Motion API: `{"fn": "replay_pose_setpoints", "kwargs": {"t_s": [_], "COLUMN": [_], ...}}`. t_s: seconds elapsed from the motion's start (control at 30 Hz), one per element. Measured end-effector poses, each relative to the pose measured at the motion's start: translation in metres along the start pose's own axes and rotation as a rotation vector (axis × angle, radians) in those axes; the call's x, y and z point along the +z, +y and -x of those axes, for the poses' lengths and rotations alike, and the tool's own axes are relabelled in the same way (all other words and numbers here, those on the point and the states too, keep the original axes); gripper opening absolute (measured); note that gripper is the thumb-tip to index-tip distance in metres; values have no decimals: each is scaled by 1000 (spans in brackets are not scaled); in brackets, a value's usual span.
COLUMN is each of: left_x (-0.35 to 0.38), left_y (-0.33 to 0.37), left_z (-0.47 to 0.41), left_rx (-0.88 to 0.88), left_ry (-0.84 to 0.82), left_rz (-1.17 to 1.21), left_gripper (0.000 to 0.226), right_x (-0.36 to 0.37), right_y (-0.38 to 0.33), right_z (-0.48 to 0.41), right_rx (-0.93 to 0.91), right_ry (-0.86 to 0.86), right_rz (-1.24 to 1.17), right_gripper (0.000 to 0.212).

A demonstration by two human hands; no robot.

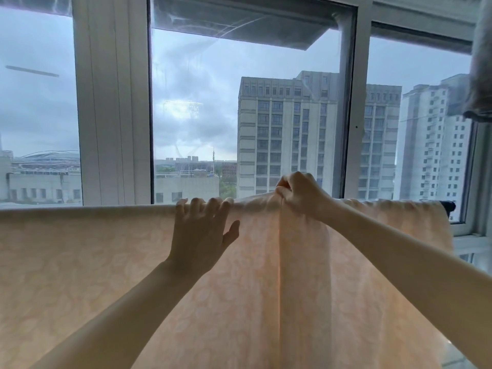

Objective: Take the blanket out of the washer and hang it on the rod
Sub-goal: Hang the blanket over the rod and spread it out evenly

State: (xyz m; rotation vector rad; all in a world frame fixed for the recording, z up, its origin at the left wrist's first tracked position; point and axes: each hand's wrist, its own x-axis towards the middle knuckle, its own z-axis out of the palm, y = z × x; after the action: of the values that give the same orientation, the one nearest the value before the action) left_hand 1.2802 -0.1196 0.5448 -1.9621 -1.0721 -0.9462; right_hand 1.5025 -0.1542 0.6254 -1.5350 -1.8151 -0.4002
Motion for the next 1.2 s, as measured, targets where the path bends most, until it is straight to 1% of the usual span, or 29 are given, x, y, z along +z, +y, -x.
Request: {"fn": "replay_pose_setpoints", "kwargs": {"t_s": [0.13,0.27,0.37,0.47,0.57,0.63,0.73,1.0,1.2], "left_x": [0,2,6,9,13,16,21,24,22], "left_y": [12,33,50,63,69,71,73,72,71], "left_z": [-7,-16,-23,-29,-34,-35,-35,-35,-32], "left_rx": [18,67,85,67,52,46,40,32,28], "left_ry": [-12,15,16,20,30,43,67,113,114], "left_rz": [20,32,38,55,67,74,81,77,72], "left_gripper": [52,52,52,53,55,57,56,50,42], "right_x": [-1,-6,-9,-15,-24,-29,-30,-23,-12], "right_y": [12,16,15,17,26,34,44,41,44], "right_z": [-1,-1,3,11,25,33,40,41,37], "right_rx": [50,43,15,8,15,10,-31,-114,-148], "right_ry": [-52,-75,-54,-25,-7,-38,-72,61,187], "right_rz": [-41,-44,-28,-35,-75,-94,-69,-75,2], "right_gripper": [10,12,11,9,17,20,18,6,6]}}
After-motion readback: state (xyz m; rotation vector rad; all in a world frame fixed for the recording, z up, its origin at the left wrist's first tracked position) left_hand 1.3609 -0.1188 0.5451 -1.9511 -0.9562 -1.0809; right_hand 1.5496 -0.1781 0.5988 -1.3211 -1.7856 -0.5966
